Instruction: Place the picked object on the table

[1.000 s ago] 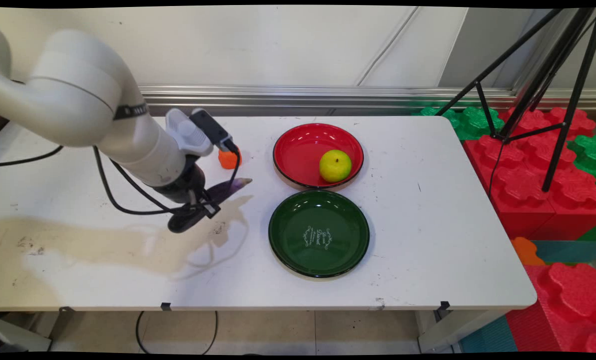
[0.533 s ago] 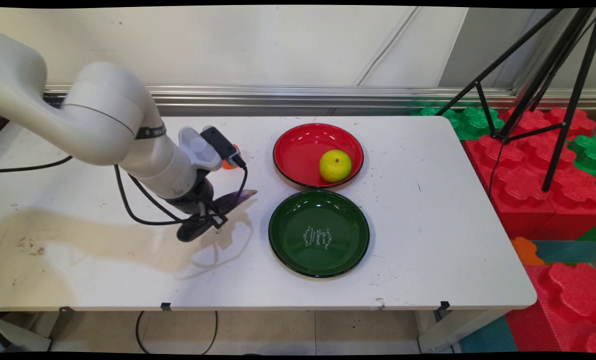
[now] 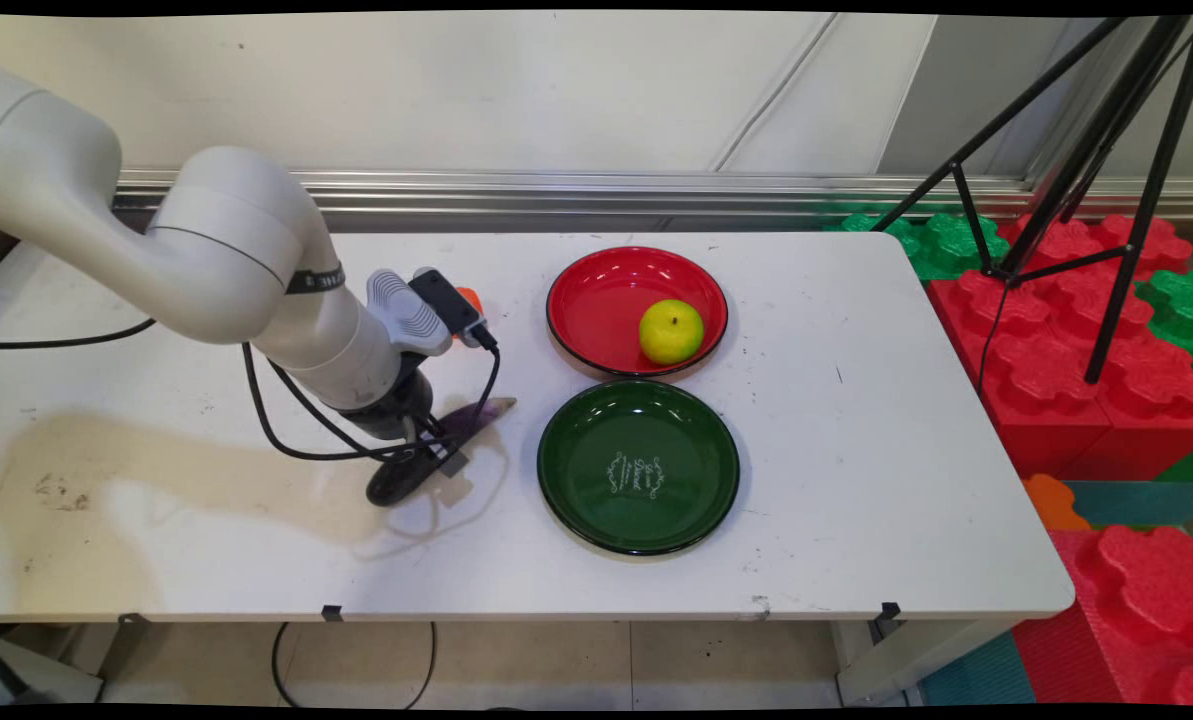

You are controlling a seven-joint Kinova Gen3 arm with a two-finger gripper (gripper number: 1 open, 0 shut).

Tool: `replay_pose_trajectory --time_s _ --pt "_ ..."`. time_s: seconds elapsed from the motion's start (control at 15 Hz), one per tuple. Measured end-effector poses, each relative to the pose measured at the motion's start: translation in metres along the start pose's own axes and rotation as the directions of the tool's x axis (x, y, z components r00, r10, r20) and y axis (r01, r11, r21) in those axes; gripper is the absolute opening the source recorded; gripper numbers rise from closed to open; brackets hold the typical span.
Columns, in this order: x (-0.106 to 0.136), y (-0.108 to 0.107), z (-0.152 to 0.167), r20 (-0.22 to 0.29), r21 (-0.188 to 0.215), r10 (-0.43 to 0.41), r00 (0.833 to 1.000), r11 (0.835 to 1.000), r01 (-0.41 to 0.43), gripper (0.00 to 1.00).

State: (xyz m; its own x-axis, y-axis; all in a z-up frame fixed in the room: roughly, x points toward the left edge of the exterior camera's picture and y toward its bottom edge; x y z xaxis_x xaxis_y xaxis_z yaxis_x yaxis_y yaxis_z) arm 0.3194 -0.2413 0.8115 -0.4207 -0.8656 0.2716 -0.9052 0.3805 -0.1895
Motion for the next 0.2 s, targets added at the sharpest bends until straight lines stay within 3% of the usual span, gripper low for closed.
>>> replay_pose_trajectory --time_s 0.2 --pt "-0.0009 -0.0005 -0.0005 0.003 -0.006 0.011 1.0 1.0 -0.011 1.0"
